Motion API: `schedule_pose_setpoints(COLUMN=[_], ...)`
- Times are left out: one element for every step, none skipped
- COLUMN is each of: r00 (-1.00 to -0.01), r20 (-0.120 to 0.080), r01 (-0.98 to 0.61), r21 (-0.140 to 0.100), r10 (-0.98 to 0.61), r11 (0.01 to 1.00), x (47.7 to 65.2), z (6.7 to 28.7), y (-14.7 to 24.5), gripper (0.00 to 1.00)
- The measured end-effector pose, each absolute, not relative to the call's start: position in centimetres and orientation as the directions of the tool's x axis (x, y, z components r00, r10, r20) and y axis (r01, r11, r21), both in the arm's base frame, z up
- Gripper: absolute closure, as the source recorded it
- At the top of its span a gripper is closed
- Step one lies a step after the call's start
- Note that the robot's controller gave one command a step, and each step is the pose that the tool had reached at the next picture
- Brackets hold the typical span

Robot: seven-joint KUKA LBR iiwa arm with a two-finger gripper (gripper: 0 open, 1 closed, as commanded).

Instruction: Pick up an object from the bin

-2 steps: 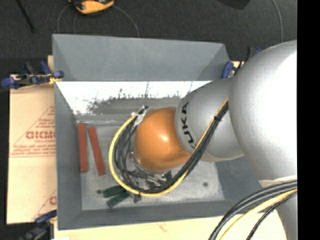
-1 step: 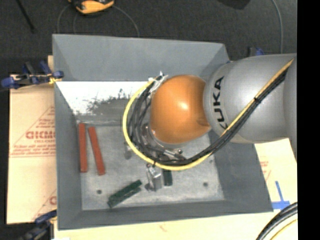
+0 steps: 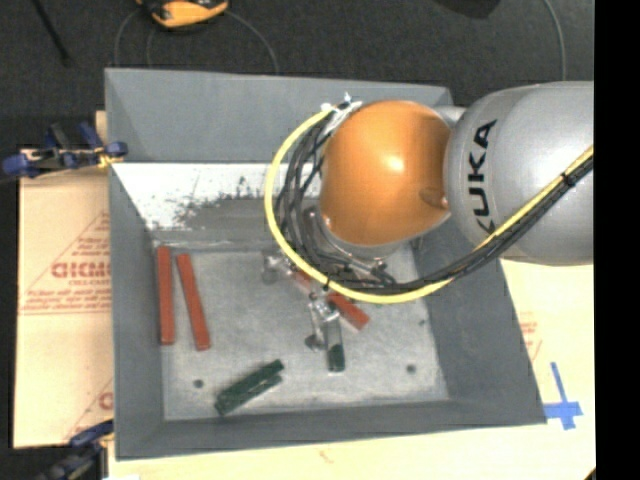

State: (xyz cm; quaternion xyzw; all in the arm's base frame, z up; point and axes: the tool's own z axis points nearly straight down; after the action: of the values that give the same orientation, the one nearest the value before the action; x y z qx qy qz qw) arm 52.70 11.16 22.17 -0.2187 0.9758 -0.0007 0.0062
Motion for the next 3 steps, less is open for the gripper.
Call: schedule_pose_setpoints(r00=[-0.93, -0.898, -0.65], r20=[-0.01, -0.003, -0.002], r01=[-0.366, -0.44, -0.76], r21=[-0.001, -0.001, 0.001], r10=[-0.366, -0.44, -0.76], r11=[0.93, 0.898, 0.65], x=[51.4, 50.4, 48.9], z=[16.4, 12.0, 7.4], y=[12.8, 12.9, 15.0], gripper=[0.0, 0.0, 1.0])
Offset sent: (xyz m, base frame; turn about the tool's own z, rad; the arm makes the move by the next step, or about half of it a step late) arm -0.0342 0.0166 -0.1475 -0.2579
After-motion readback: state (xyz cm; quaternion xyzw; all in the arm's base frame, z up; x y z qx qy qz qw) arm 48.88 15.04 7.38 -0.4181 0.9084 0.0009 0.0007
